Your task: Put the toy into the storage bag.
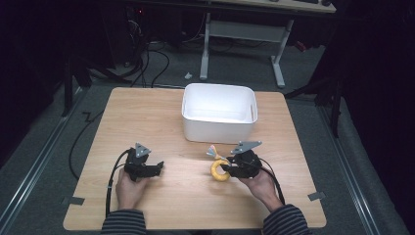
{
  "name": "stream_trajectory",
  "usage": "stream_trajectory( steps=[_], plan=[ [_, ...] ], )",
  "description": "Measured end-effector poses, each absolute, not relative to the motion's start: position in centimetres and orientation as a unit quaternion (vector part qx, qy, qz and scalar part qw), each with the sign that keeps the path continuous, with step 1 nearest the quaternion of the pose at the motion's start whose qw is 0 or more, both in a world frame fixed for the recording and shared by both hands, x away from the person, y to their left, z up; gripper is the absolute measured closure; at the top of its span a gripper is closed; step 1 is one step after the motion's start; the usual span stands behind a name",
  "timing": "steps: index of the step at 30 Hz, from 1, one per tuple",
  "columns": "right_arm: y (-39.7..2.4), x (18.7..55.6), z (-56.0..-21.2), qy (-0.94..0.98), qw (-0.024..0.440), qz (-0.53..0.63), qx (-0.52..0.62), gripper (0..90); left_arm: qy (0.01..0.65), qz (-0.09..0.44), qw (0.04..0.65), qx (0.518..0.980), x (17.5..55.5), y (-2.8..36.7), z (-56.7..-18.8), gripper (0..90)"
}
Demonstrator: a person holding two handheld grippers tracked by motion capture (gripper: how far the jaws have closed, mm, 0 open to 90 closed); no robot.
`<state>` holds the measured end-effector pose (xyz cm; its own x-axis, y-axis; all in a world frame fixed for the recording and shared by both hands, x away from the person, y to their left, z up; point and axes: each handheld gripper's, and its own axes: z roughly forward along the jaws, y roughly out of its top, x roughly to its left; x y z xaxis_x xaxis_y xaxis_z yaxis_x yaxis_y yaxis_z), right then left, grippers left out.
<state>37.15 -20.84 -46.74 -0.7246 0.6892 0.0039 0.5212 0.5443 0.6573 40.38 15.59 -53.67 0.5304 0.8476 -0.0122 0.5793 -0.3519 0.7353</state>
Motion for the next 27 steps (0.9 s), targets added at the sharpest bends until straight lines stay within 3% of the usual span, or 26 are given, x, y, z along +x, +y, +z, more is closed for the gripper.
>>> stream_trajectory(
  steps=[27],
  plan=[
    [-28.2, 35.4, -41.4, 0.834, 0.16, 0.36, 0.387, 62.2, 0.447, 0.188, 0.355, 0.799, 40.4, 15.6, -53.7, 19.8]
  ],
)
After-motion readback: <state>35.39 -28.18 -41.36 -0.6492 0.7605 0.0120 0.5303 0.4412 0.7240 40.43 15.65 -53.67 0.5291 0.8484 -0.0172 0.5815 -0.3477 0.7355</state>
